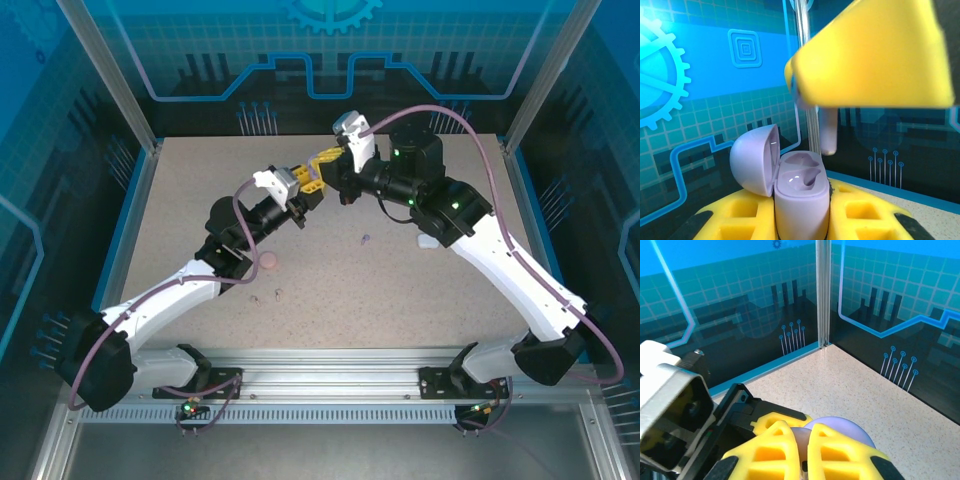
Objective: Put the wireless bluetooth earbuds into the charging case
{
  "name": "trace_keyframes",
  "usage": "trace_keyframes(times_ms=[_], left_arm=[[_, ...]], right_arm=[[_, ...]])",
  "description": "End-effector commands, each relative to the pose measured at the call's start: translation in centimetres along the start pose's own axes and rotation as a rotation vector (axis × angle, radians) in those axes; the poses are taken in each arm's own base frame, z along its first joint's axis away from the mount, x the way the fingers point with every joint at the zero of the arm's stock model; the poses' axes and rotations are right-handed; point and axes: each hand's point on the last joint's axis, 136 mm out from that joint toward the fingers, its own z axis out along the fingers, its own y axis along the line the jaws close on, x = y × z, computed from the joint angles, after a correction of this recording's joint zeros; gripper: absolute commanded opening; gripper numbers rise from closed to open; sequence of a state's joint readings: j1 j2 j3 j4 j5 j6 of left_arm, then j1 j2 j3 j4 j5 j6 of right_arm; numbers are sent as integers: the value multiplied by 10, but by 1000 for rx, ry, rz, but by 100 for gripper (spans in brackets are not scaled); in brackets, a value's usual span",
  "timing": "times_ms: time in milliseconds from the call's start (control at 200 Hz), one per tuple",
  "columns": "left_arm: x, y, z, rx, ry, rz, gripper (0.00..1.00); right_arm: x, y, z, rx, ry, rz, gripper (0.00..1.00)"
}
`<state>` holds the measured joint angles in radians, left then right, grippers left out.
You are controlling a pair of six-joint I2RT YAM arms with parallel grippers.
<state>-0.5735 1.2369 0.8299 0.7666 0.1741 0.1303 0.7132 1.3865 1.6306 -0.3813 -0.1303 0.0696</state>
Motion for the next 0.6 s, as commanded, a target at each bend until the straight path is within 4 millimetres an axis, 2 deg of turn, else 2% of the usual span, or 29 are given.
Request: trace_keyframes(times_ms=[0,380,595], left_arm=[[-24,-5,3,21,-58,5,0],[-24,-5,3,22,-56,6,0],[-25,-6,3,25,-60,6,0]], right_arm=[[3,-7,5,30,-4,-11,8],[9,-24,3,73,0,27,6],[14,-25,5,55,15,35,6]])
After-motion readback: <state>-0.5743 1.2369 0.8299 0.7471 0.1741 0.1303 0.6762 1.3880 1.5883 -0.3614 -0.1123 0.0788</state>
